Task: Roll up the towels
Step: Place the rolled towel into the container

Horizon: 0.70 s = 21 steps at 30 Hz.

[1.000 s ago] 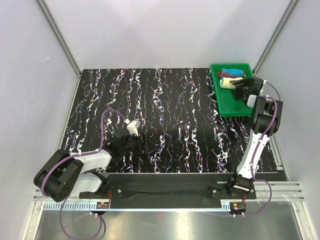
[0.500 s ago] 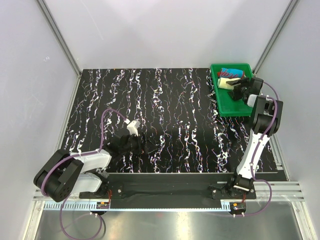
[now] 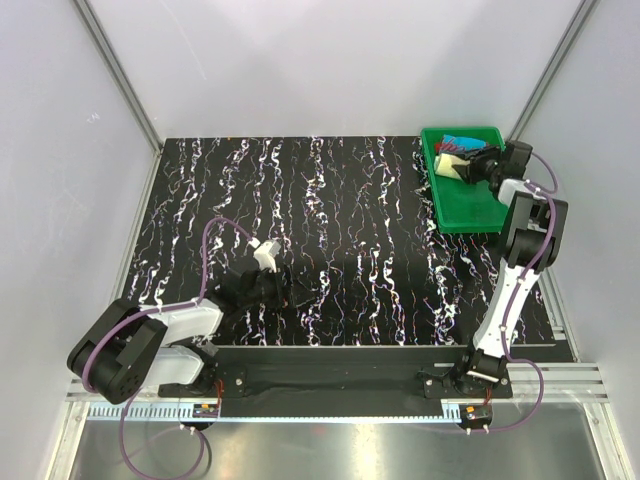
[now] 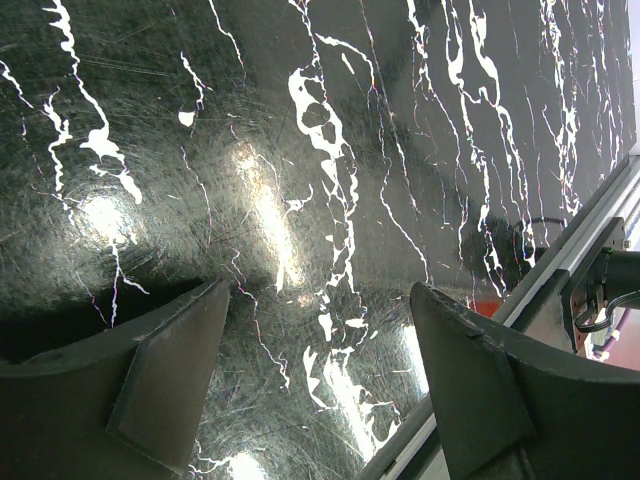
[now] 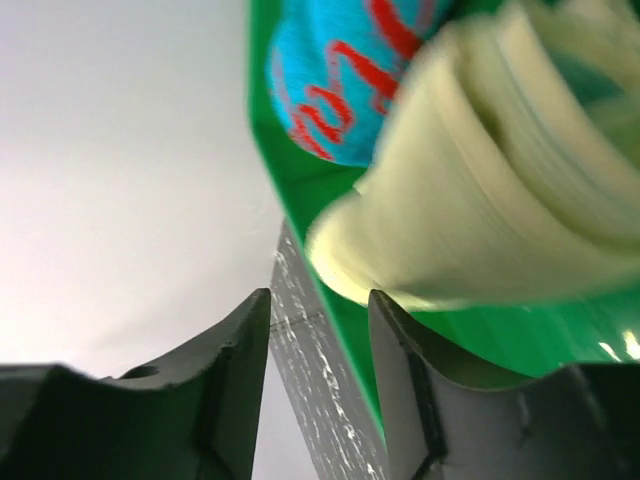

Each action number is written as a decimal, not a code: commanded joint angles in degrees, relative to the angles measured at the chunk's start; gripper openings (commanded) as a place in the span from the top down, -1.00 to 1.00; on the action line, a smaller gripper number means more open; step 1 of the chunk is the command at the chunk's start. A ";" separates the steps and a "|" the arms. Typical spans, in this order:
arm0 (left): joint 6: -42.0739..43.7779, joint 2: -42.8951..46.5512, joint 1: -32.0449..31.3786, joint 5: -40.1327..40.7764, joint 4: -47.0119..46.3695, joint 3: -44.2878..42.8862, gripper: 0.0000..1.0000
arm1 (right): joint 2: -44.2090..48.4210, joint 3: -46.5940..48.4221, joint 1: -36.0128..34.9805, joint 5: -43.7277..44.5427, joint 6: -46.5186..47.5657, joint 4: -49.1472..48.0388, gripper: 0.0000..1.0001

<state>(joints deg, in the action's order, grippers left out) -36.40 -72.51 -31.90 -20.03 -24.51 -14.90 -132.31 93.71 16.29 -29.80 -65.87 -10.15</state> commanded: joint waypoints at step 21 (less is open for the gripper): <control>1.69 -3.25 -0.18 2.63 3.07 -1.01 -0.61 | -7.79 3.25 -1.70 2.55 3.20 -10.23 0.39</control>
<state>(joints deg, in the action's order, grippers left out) -36.38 -74.11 -31.90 -20.03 -25.43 -15.70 -142.12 100.73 15.75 -29.95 -63.79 -16.51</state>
